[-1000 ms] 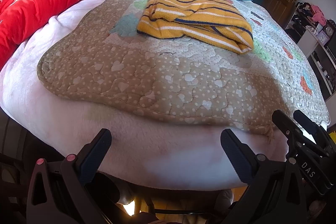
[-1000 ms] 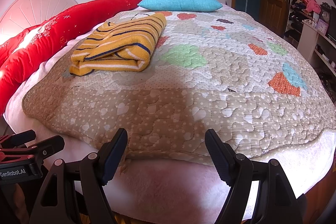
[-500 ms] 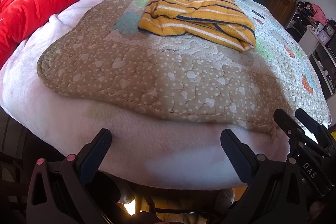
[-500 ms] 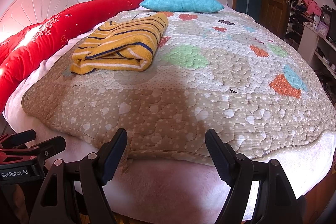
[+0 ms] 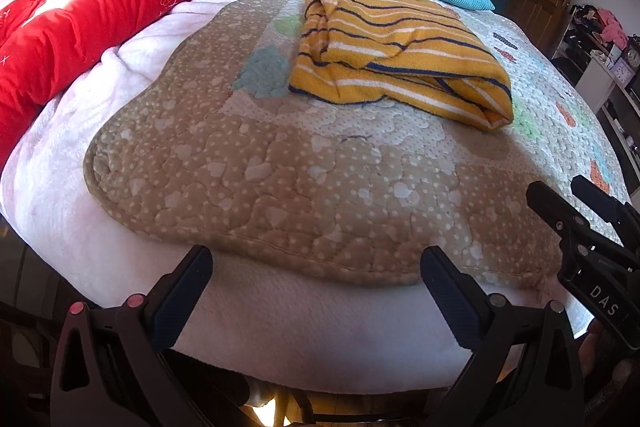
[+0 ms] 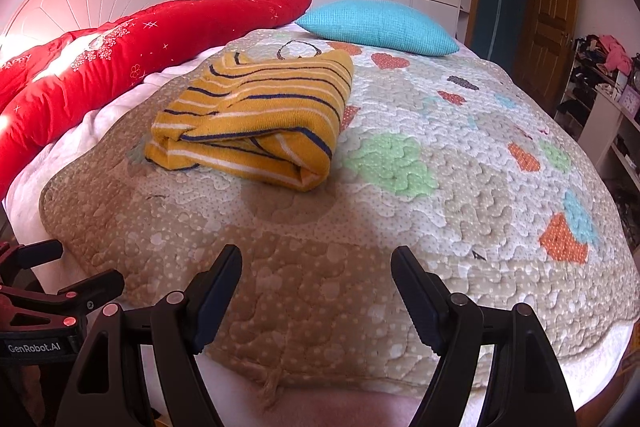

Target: Fold small clothes

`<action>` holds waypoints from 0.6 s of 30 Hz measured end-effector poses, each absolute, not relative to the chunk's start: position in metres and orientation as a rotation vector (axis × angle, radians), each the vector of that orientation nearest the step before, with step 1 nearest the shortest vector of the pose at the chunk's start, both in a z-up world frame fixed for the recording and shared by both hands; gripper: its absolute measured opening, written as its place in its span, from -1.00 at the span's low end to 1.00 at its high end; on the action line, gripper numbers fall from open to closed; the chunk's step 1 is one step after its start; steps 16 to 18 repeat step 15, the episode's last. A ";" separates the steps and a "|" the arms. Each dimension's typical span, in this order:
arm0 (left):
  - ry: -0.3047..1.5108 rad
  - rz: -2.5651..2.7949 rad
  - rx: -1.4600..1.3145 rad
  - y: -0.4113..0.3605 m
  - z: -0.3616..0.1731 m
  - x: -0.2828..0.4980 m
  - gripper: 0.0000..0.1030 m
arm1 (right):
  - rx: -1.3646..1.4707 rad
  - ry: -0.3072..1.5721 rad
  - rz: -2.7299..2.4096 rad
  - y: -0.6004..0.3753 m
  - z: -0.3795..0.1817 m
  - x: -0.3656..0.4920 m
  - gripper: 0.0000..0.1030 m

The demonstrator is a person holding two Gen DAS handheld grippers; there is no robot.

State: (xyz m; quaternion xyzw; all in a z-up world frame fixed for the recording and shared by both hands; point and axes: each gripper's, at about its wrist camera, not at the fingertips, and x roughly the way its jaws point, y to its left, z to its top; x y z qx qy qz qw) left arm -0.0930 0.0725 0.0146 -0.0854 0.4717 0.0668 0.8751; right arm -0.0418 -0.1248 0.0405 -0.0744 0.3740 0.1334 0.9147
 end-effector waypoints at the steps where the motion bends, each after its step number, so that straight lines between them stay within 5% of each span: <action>1: 0.985 0.145 -0.178 0.076 0.015 -0.090 1.00 | -0.160 0.765 0.274 -0.124 0.041 -0.039 0.58; 18: 0.928 0.145 -0.162 0.089 0.027 -0.046 1.00 | -0.154 0.781 0.283 -0.126 0.039 -0.003 0.63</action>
